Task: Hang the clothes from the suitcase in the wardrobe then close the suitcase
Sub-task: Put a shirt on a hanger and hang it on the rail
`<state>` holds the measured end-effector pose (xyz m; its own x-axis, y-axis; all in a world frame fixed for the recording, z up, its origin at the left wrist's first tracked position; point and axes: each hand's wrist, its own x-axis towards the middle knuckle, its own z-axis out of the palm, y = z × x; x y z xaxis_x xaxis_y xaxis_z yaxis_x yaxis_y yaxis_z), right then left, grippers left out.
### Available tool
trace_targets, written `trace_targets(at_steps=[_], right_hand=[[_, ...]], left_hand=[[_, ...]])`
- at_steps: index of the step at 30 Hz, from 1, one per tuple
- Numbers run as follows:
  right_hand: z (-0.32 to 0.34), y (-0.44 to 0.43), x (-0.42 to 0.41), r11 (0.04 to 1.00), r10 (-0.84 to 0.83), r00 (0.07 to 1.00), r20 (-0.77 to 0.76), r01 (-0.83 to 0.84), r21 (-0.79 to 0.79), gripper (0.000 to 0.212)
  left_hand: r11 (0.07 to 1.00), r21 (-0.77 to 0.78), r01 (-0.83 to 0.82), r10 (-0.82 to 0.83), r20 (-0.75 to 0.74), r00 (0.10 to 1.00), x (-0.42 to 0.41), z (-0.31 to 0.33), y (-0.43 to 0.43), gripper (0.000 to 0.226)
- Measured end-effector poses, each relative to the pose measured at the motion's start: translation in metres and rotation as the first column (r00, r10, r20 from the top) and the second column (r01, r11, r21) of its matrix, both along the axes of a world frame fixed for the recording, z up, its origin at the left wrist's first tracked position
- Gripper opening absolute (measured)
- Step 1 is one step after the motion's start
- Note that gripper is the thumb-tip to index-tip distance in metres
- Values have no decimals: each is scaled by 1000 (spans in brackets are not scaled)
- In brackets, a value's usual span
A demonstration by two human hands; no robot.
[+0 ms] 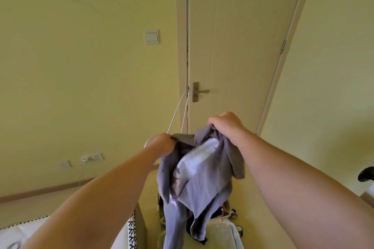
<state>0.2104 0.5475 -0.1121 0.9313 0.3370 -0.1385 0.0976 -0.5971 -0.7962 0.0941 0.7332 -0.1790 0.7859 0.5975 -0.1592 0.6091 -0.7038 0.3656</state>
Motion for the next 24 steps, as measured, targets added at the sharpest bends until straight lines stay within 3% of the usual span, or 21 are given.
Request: trace_targets(at_steps=[1, 3, 5, 6, 7, 9, 11, 13, 15, 18, 21, 24], right_hand=[[-6, -5, 1, 991, 63, 998, 21, -60, -120, 18], [-18, -9, 1, 958, 184, 982, -31, -186, -219, 46], [-25, -4, -7, 925, 320, 935, -152, -343, -163, 76], [-28, 2, -12, 904, 378, 904, -202, -408, -132, 81], [-31, 9, -17, 891, 412, 883, -226, -442, -103, 75], [-35, 22, -28, 896, 412, 884, -221, -437, -76, 38], [-30, 29, -33, 947, 300, 940, -161, -314, -64, 3], [-27, 30, -29, 986, 163, 976, -144, -165, 2, 9], [-20, 30, -28, 988, 104, 966, -236, -74, 133, 6], [-11, 35, -30, 940, 182, 905, -384, -46, 338, 13], [-10, 45, -27, 913, 285, 915, -285, -169, 372, 14], [-14, 53, -25, 930, 235, 967, -99, -194, 313, 14]], left_hand=[[1000, 13, -2, 2, 21, 1000, 2, 8, 4, 36], [999, 36, 23, -25, 42, 999, 6, 22, 7, 28], [998, 29, 56, -58, 69, 996, 10, 35, 4, 23], [997, 36, 73, -76, 91, 993, 13, 42, 0, 20], [994, 61, 89, -95, 114, 989, 16, 47, -4, 17], [987, 106, 119, -135, 161, 978, 23, 54, -9, 9], [986, 49, 161, -168, 224, 960, 23, 56, -4, 17], [980, 37, 196, -199, 186, 962, 18, 49, 10, 40], [972, 127, 199, -206, 50, 977, 9, 37, 22, 47], [962, 172, 211, -199, -87, 976, -1, 14, 30, 62], [974, 72, 213, -202, -133, 970, -6, -8, 26, 72], [979, -40, 199, -203, -182, 962, -12, -19, 13, 69]])
